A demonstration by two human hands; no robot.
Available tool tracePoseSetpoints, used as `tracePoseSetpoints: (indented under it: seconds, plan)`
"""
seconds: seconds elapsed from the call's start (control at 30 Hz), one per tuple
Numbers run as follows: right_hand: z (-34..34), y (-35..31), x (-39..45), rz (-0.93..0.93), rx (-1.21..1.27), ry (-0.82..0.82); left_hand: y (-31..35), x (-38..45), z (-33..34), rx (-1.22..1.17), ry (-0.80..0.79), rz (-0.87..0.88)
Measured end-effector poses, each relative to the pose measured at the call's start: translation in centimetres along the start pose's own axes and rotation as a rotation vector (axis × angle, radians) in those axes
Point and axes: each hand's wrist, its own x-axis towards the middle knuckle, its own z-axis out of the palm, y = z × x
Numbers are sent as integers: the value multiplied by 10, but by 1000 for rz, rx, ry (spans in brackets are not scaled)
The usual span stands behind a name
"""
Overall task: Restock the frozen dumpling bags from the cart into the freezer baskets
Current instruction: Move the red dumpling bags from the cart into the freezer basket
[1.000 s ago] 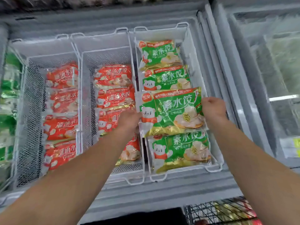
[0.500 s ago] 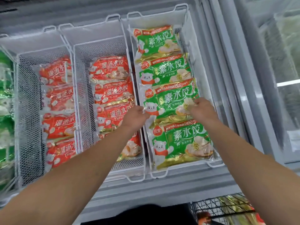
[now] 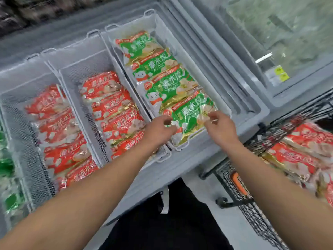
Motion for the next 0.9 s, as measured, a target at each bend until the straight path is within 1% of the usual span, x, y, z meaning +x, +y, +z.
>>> tracePoseSetpoints:
  seconds: [0.07,0.17,0.27,0.33,0.47,0.57,0.63,0.73,0.83,0.9]
  plan:
    - [-10,24,-34,55,40,67,6,-14,18,42,-42,66]
    - [-25,69,-79,164,32,138,17,-31,51,141,-102,169]
    - [-41,127,-121,324,79,218,33,-46,95,199,-184,236]
    - [-46,156,-141,397,84,224,38,-51,114,217,-202,250]
    - [-57,227,-195,569,96,273,52,-75,181,313,-334,313]
    - [-56,273,-228,651,102,261,56,-95,230,373,-401,342]
    - [-53,301,-242,681,95,252,58,-105,261,455,-453,364]
    - [-47,332,-254,656,80,222,54,-108,299,662,-513,438]
    - [-42,359,-261,631,33,142,44,-99,332,876,-642,560]
    - [-33,374,-264,611,7,75,32,-88,346,1086,-691,608]
